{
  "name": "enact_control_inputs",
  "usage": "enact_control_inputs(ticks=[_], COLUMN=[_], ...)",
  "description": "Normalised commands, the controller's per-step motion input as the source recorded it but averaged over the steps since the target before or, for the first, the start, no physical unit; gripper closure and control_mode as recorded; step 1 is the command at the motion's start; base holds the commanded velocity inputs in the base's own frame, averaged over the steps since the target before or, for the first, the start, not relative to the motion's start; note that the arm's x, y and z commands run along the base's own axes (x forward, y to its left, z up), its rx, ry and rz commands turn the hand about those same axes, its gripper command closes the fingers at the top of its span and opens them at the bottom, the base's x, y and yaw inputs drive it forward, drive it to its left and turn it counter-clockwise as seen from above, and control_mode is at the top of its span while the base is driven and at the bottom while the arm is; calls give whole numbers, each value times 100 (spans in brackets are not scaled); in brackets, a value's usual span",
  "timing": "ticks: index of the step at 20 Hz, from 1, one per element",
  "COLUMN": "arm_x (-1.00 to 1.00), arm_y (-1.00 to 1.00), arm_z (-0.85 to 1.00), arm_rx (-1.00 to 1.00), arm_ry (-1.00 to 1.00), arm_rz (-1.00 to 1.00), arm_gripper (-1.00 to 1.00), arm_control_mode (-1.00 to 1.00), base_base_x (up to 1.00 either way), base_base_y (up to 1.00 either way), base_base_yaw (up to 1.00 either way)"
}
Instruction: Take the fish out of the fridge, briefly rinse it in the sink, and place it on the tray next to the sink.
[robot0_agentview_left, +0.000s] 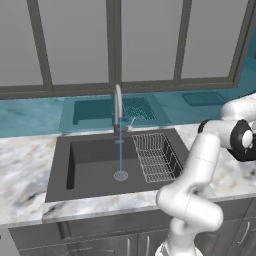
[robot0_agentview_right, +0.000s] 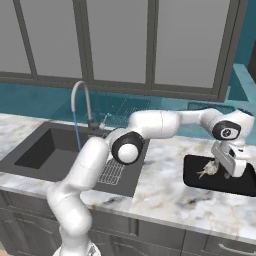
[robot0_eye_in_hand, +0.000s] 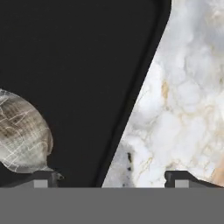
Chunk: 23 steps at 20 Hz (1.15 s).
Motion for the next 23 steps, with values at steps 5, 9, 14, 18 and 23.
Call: enact_control_inputs(ticks=[5, 9, 14, 18, 23], arm_x=[-100, -99, -75, -59, -26], arm_y=[5, 78, 100, 100, 100], arm_z=[100, 99, 73, 47, -4], arm_rx=[0, 0, -10, -11, -7], arm_ry=[-48, -66, -71, -63, -46], arm_rz=[-3, 0, 0, 1, 10], arm_gripper=[-100, -100, -100, -100, -100], arm_control_mode=[-100, -100, -100, -100, -100], base_base_x=[0, 0, 0, 0, 0], base_base_y=[0, 0, 0, 0, 0], base_base_yaw=[0, 0, 0, 0, 0])
